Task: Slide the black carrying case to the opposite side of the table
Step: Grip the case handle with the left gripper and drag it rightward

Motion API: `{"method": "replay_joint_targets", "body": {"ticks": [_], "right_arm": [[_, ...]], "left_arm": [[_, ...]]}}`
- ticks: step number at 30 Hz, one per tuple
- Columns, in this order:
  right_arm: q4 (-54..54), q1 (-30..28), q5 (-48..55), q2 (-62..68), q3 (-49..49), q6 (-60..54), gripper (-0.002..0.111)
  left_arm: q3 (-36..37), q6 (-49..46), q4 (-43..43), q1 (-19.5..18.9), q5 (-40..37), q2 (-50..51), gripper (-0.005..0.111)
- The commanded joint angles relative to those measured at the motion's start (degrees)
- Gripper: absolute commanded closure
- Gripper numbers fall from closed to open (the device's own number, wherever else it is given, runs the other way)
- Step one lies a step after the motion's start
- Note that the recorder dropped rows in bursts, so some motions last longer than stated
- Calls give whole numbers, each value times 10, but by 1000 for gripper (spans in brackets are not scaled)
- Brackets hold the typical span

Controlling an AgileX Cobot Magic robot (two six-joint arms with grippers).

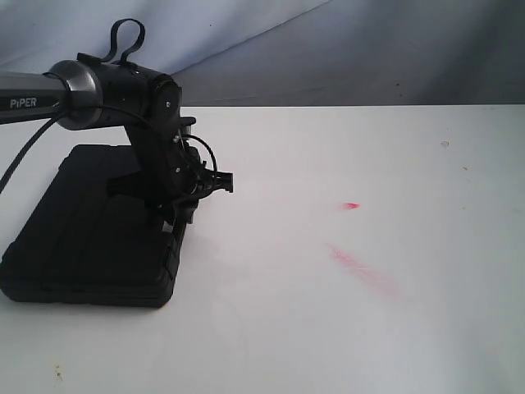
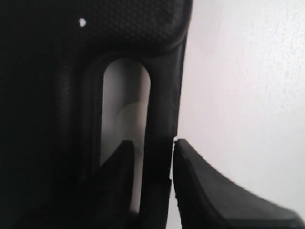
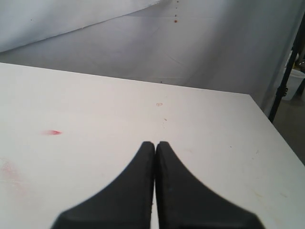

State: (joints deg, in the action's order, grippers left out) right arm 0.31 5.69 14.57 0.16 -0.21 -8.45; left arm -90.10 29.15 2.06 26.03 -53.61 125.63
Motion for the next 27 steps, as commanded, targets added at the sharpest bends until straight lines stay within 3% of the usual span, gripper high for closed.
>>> {"method": "replay_joint_targets", "body": {"ticks": [1,11,19,27], "right_arm": [[0,-4,-2,-2,2,0,108],[0,-4,-2,-2,2,0,108],[0,-4,-2,-2,2,0,108],[0,-4,-2,-2,2,0,108]], "left_arm": [[-2,8,-21,3,15,0,79],[-2,8,-28,3,14,0,80],[-2,4,-28,3,14,0,107],[-2,4,-31,6,13,0,107]]}}
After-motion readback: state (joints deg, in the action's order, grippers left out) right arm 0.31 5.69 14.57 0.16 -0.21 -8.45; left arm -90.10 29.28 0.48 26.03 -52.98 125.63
